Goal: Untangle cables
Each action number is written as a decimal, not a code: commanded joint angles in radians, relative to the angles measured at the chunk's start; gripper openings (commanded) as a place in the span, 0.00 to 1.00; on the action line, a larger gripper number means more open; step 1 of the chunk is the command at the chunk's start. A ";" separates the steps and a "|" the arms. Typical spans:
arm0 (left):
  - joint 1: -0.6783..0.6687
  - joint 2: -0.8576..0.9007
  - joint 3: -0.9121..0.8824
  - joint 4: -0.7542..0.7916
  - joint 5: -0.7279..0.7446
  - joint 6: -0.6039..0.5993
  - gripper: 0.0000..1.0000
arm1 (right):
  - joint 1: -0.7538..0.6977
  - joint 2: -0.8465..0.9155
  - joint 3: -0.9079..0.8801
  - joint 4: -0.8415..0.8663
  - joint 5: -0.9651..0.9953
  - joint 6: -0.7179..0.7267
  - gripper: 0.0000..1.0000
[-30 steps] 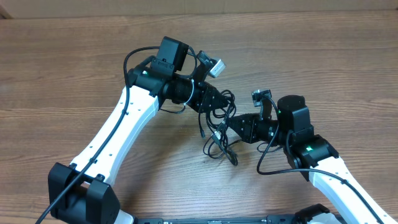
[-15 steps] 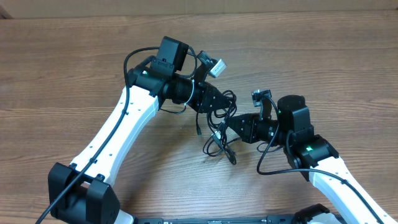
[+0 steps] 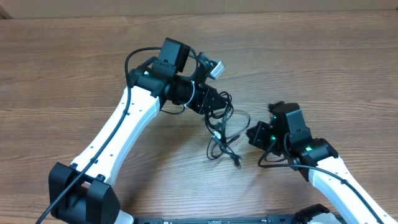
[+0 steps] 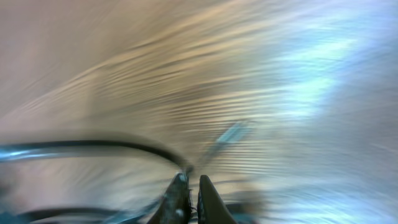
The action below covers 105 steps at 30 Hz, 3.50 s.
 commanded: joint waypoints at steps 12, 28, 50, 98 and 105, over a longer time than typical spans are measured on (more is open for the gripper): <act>-0.002 -0.015 0.019 -0.008 -0.058 -0.005 0.04 | -0.051 0.001 0.001 0.029 0.099 0.010 0.09; -0.002 -0.015 0.019 -0.006 0.027 -0.009 0.04 | 0.018 0.001 0.001 0.331 -0.429 -0.385 0.31; -0.002 -0.015 0.019 -0.006 0.163 -0.005 0.04 | 0.018 0.076 0.001 0.339 -0.385 -0.384 0.05; 0.010 -0.015 0.019 -0.226 -0.793 -0.429 0.04 | -0.259 0.076 0.001 -0.077 0.019 0.580 0.04; 0.011 -0.015 0.019 -0.263 -0.819 -0.528 0.04 | -0.259 0.076 0.001 0.097 -0.117 0.548 0.04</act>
